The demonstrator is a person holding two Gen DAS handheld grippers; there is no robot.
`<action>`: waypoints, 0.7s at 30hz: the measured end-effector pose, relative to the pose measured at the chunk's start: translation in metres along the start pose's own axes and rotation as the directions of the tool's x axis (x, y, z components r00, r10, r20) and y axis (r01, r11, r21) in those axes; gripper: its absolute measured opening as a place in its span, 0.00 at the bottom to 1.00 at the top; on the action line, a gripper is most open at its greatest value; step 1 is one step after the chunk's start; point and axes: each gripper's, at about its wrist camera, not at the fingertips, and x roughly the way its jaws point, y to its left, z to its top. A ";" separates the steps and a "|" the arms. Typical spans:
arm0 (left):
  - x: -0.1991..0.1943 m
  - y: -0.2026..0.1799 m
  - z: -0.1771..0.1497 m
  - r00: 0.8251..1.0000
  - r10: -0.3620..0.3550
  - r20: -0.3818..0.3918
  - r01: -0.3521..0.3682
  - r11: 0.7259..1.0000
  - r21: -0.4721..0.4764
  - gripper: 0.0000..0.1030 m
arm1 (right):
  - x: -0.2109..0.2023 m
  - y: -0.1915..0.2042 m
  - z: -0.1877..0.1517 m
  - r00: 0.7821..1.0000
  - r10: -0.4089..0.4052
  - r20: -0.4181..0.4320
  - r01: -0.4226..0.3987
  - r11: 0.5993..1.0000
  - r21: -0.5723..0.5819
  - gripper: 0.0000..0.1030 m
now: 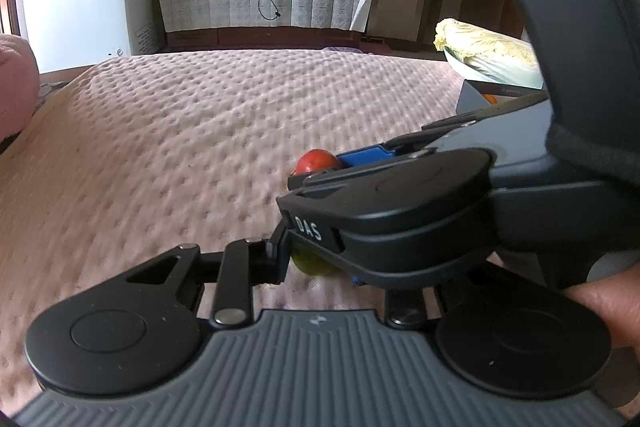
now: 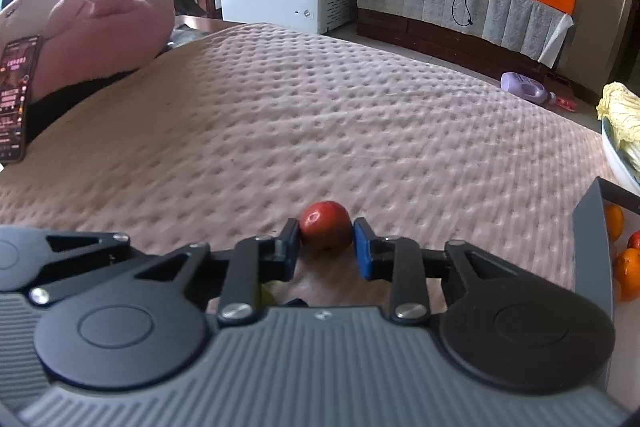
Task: Organize fruits
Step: 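Close the right gripper on the red apple while the left gripper closes on the lime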
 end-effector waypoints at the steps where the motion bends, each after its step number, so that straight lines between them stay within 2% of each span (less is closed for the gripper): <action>1: 0.000 0.000 0.000 1.000 0.000 0.001 0.000 1.000 -0.003 0.32 | 0.000 0.000 0.000 1.000 -0.003 0.002 0.003 1.000 0.000 0.32; 12: 0.002 -0.002 0.000 1.000 0.015 -0.001 -0.015 1.000 0.005 0.33 | -0.021 -0.013 -0.007 1.000 -0.003 0.023 0.002 0.998 0.057 0.31; 21: 0.002 -0.006 -0.001 0.999 0.038 -0.001 -0.038 0.999 0.017 0.33 | -0.049 -0.021 -0.011 0.999 -0.009 0.052 0.007 0.999 0.044 0.31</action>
